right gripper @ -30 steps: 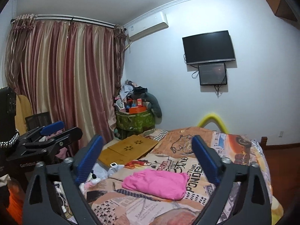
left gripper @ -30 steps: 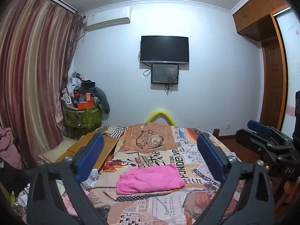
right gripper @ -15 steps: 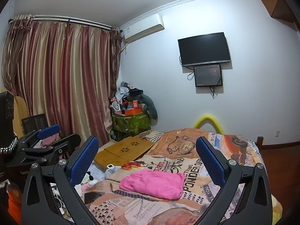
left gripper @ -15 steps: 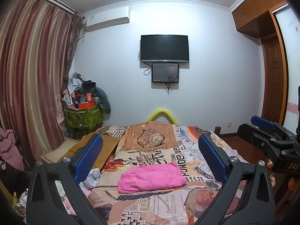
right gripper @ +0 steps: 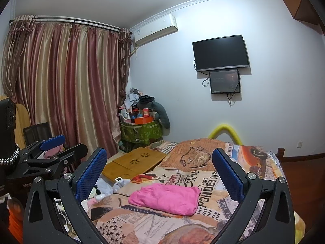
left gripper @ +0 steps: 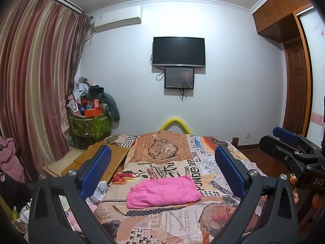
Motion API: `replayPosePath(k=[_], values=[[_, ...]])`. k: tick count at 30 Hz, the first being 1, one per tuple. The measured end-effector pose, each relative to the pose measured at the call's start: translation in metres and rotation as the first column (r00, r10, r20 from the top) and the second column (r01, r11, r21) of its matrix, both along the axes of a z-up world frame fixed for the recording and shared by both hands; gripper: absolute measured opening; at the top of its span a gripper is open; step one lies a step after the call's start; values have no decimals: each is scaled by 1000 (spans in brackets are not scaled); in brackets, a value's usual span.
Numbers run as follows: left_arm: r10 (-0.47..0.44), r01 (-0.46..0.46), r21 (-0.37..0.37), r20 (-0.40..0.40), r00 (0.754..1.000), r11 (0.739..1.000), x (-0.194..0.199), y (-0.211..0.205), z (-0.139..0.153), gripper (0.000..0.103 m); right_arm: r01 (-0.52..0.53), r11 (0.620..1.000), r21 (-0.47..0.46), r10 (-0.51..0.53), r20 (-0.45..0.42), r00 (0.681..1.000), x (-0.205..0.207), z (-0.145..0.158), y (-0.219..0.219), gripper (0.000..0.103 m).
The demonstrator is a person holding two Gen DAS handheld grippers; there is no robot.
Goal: Fold small clothes
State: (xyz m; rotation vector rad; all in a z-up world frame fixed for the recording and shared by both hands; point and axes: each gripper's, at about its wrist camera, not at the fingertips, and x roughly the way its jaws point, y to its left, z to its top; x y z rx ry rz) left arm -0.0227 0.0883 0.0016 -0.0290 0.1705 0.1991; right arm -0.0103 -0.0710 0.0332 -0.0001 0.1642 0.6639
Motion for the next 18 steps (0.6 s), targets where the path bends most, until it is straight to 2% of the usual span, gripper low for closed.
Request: replayPosePath(k=[18], values=[[2,-2,-8,0,1000,1000,1,-3,-2,103,0,1000,-2,0,-12,1000,0,1,2,103]])
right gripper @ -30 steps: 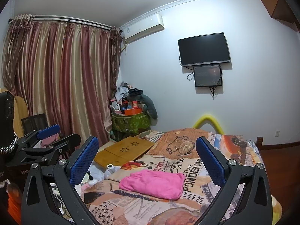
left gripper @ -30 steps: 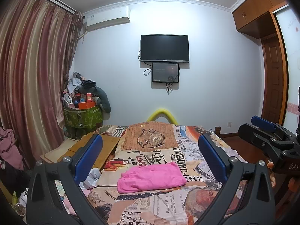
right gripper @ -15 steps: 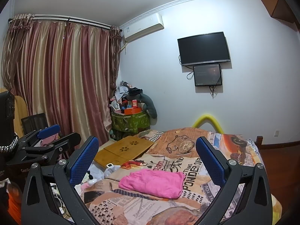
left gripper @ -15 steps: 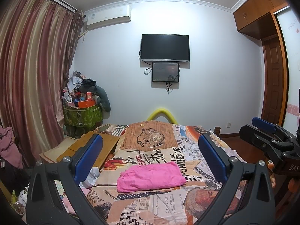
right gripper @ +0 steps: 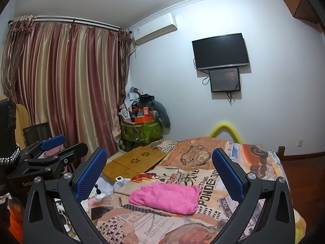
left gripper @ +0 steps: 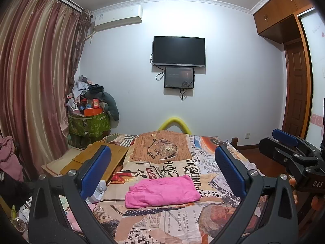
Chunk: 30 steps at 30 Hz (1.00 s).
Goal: Fold small clothes
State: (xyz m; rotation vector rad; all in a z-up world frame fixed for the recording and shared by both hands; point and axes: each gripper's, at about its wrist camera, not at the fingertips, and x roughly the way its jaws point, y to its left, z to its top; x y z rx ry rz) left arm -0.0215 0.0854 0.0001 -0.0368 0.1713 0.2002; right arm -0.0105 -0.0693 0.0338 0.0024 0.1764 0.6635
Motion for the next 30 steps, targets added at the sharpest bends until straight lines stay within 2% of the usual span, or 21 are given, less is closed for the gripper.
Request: replayPosePath(k=[22,30], values=[[-11,10,-9,-14,1000,1000,5,-4,-3,103,9,1000,-3,-9,-13,1000,2,-1,1,103],[-27,26,-41,-20,999,999,6,-2,-4,103,11,1000,-7,-11,-12,1000,3,-2,1,103]])
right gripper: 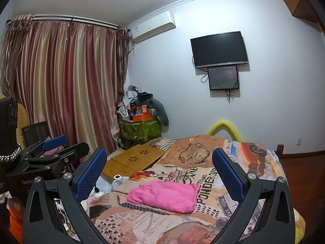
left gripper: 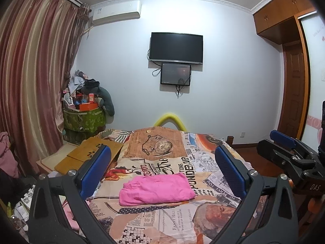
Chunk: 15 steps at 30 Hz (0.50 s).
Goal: Fold small clothes
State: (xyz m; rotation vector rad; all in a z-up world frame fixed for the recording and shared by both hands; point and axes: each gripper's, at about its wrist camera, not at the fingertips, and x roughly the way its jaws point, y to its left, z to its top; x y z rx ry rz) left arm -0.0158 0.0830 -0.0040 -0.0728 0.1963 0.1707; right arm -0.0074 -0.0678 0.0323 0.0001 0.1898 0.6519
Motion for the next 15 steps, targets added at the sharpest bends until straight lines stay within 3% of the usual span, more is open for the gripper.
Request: replayPosePath(k=[15], values=[[-2,2,4,1,1000,1000,-1,-3,1,103,3,1000,-8,-3,-8,1000,4,-3,0,103]])
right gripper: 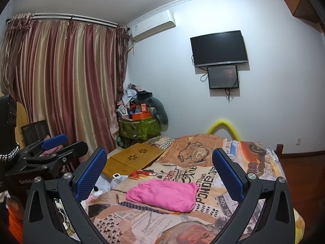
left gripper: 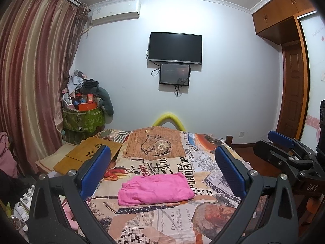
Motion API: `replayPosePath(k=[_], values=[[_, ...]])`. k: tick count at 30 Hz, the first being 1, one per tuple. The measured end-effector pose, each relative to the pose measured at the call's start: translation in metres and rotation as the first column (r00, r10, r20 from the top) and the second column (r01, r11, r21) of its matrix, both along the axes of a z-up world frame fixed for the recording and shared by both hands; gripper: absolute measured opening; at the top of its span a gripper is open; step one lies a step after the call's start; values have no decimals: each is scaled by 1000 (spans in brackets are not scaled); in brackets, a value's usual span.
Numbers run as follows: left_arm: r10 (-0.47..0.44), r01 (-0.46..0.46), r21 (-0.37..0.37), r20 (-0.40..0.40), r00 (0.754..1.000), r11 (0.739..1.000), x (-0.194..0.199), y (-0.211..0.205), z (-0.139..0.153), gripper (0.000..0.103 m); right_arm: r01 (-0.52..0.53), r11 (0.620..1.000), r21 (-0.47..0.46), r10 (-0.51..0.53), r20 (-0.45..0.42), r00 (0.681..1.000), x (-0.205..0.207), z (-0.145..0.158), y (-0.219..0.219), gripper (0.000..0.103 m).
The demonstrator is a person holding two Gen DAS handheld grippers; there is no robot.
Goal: Fold small clothes
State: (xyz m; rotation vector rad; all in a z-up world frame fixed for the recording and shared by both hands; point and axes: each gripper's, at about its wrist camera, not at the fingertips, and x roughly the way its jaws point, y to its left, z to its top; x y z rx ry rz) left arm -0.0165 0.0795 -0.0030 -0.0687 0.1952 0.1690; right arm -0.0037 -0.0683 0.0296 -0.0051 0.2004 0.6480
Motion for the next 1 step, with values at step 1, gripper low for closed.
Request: replayPosePath(k=[1], values=[[1,-1,2,-2,1000,1000,1,1,0,103,0,1000,1,0,-1,1000,0,0,0,103]])
